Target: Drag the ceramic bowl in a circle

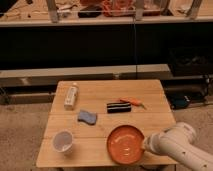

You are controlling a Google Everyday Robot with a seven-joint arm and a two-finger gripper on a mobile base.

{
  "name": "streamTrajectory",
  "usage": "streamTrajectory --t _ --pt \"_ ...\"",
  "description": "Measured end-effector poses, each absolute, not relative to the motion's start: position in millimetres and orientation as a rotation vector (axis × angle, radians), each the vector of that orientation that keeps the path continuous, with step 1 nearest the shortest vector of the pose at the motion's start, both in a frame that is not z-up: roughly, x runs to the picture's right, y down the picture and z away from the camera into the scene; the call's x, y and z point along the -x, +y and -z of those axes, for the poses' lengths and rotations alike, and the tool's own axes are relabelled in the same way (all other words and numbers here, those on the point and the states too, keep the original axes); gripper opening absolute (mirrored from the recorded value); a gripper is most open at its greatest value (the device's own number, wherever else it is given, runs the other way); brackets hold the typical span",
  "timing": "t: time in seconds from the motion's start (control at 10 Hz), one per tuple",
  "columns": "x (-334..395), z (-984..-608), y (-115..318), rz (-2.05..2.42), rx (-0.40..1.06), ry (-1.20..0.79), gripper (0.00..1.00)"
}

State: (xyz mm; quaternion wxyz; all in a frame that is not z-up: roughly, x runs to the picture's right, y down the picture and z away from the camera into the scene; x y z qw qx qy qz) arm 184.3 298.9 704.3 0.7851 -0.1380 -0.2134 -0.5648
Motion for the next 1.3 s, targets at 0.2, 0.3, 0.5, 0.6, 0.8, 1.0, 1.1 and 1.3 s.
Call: streamTrajectory --t 0.2,0.3,0.5,0.6,0.8,1.0,1.1,1.3 --pt "-162.2 -710.5 303.7 1.279 0.307 -0.499 0.00" --pt "-154.9 -715.7 300.3 1.292 0.307 -0.512 0.00" --pt "-147.9 -739.1 279.8 1.314 0.306 -0.520 0.00" --pt "-149.1 -757.4 261.2 1.317 0.302 -0.516 0.00" --pt "-150.9 -788.6 229.5 1.307 0.295 -0.517 0.00" --pt "-162.8 -817.0 201.4 1.274 0.293 -0.506 0.00" --pt "-174.6 -825.4 191.7 1.252 0.292 -0.492 0.00" --pt "-192.6 -828.1 180.4 1.212 0.288 -0.460 0.00"
